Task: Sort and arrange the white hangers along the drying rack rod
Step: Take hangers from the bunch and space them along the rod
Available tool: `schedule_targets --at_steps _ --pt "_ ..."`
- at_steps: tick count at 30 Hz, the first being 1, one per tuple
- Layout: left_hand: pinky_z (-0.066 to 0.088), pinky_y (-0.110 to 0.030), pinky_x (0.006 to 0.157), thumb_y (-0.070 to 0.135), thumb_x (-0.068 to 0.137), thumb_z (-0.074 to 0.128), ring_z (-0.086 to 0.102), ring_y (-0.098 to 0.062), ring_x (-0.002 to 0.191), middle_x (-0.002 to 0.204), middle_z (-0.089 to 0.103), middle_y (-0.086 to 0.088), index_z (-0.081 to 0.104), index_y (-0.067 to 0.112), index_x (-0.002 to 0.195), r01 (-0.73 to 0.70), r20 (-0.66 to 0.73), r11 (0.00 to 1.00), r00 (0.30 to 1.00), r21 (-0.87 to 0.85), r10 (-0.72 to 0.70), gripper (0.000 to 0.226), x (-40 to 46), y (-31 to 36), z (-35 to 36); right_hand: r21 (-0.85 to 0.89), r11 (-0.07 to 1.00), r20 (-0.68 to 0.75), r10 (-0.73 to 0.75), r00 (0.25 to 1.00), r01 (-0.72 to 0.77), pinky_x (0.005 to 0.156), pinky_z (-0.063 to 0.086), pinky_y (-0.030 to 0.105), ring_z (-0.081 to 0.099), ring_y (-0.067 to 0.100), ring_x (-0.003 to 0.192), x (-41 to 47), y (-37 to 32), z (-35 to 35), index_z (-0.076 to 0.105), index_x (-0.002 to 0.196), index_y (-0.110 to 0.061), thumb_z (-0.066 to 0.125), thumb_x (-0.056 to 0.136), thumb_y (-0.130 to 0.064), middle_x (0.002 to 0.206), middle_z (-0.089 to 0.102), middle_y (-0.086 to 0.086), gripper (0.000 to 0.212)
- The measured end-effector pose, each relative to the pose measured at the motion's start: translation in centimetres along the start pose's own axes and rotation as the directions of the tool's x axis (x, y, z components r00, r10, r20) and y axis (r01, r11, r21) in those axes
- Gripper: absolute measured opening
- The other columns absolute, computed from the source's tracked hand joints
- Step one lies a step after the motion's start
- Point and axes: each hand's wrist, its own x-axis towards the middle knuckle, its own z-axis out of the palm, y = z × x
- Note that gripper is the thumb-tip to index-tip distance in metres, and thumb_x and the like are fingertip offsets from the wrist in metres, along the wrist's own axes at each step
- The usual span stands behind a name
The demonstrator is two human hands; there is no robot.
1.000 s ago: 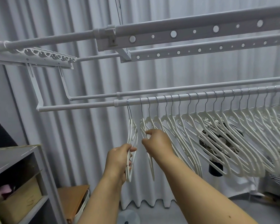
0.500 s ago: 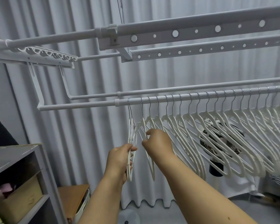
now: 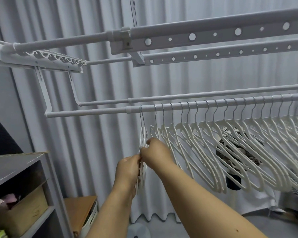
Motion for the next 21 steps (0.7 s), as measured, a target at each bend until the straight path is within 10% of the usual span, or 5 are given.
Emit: schedule_targets --at_steps 12,16,21 --pt "0.024 -0.025 0.048 0.017 0.085 0.062 0.028 -0.016 0.041 0.055 0.046 -0.003 0.058 0.012 0.049 -0.003 -0.076 0.999 0.997 0.053 0.007 0.037 0.85 -0.45 -0.34 0.029 0.999 -0.056 0.025 0.998 -0.023 0.075 0.051 0.032 0.064 0.029 0.092 0.50 0.07 0.90 0.053 0.119 -0.010 0.048 0.086 -0.014 0.102 0.067 0.010 0.034" --pt "0.025 -0.024 0.048 0.020 0.087 0.061 0.029 -0.015 0.040 0.057 0.047 -0.002 0.063 0.012 0.056 -0.017 -0.093 0.997 0.995 0.071 0.024 0.032 0.95 -0.49 -0.33 -0.067 0.998 -0.035 -0.022 0.999 0.019 0.051 0.036 0.026 0.056 0.029 0.074 0.22 -0.02 0.51 0.051 0.079 -0.009 0.047 0.086 -0.004 0.078 0.060 0.008 0.009" --pt "0.029 -0.025 0.050 0.019 0.091 0.055 0.034 -0.018 0.046 0.069 0.052 -0.004 0.073 0.009 0.073 -0.029 -0.113 0.996 0.993 0.086 0.039 0.028 0.83 -0.47 -0.31 -0.127 0.992 -0.030 0.011 0.999 -0.014 0.044 0.022 0.026 0.034 0.016 0.050 0.45 0.05 0.31 0.032 0.060 -0.012 0.046 0.087 -0.001 0.060 0.038 0.003 0.032"
